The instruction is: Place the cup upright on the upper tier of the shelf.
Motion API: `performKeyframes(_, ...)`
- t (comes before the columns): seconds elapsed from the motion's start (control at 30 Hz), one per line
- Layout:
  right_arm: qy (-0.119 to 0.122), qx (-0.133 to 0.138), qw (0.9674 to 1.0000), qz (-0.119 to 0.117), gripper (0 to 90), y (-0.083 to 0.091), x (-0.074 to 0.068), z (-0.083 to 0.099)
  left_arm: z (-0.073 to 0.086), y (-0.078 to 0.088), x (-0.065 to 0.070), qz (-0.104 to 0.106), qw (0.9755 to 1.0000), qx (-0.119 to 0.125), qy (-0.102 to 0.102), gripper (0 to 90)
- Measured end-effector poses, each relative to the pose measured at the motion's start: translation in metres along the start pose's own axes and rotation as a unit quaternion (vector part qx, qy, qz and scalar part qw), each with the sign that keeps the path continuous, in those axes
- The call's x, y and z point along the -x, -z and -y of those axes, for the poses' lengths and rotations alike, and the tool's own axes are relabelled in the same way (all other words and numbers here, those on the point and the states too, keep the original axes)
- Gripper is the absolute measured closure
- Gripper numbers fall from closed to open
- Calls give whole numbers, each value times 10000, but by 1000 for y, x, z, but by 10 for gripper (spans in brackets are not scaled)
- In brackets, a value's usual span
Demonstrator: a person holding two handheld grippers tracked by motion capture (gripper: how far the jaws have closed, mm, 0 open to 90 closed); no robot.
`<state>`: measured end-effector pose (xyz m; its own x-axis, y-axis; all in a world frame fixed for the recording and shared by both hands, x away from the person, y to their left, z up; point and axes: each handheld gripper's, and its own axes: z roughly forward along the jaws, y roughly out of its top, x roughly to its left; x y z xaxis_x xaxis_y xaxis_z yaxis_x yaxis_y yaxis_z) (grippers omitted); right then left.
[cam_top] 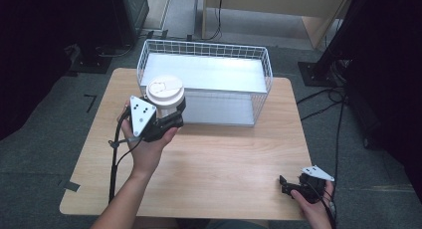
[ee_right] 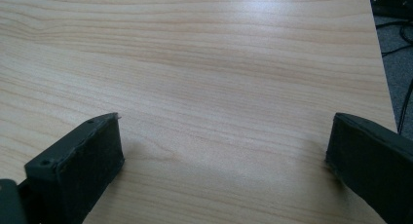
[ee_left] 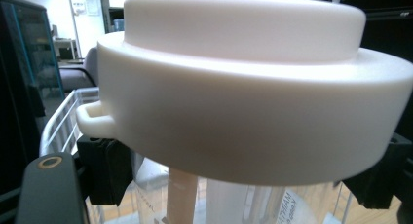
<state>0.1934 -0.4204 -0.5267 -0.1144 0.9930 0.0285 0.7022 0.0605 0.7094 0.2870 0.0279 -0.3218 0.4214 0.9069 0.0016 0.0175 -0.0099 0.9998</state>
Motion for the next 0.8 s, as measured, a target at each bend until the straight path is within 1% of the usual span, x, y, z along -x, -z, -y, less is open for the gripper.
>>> performKeyframes(0.1, -1, 0, 10000, -3, 0, 0, 0, 0, -7, -10, 4, 33, 10000, 42, -56, 154)
performKeyframes(0.13, 3, -2, 10000, -3, 0, 0, 0, 0, -7, -10, 4, 33, 10000, 42, -56, 154)
performKeyframes(0.17, -2, 1, 10000, -4, 0, 0, 0, 0, -12, -17, 6, 48, 9999, 87, -67, 154)
performKeyframes(0.33, -3, 0, 10000, -6, 0, 0, 0, 0, -20, -30, 8, 54, 9998, 156, -78, 155)
performKeyframes(0.37, -2, 2, 10000, -6, 0, 0, 0, 0, -24, -37, 9, 71, 9998, 161, -70, 155)
performKeyframes(0.4, -3, 2, 10000, -9, 0, 0, 0, 0, -24, -37, 9, 71, 9998, 161, -70, 155)
performKeyframes(0.43, -2, 0, 10000, -9, 0, 0, 0, 0, -29, -43, 10, 94, 9998, 176, -77, 154)
performKeyframes(0.47, -2, 0, 10000, -9, 0, 0, 0, 0, -29, -43, 10, 94, 9998, 176, -77, 155)
performKeyframes(0.5, 2, -4, 10000, -11, 0, 0, 0, 0, -33, -50, 11, 100, 9997, 194, -91, 155)
performKeyframes(0.53, 2, -3, 10000, -10, 0, 0, 0, 0, -33, -50, 11, 100, 9997, 194, -91, 155)
performKeyframes(0.63, 30, 1, 10000, -16, 0, 0, 0, 0, -38, -62, 12, 100, 9996, 226, -103, 155)
performKeyframes(0.67, 30, 1, 10000, -16, 0, 0, 0, 0, -38, -62, 12, 100, 9996, 226, -103, 155)
performKeyframes(0.7, 22, -2, 10000, -17, 0, 0, 0, 0, -39, -65, 12, 91, 9997, 217, -99, 155)
performKeyframes(0.8, 29, 2, 10000, -18, 0, 0, 1, 0, -41, -77, 12, 51, 9997, 187, -165, 155)
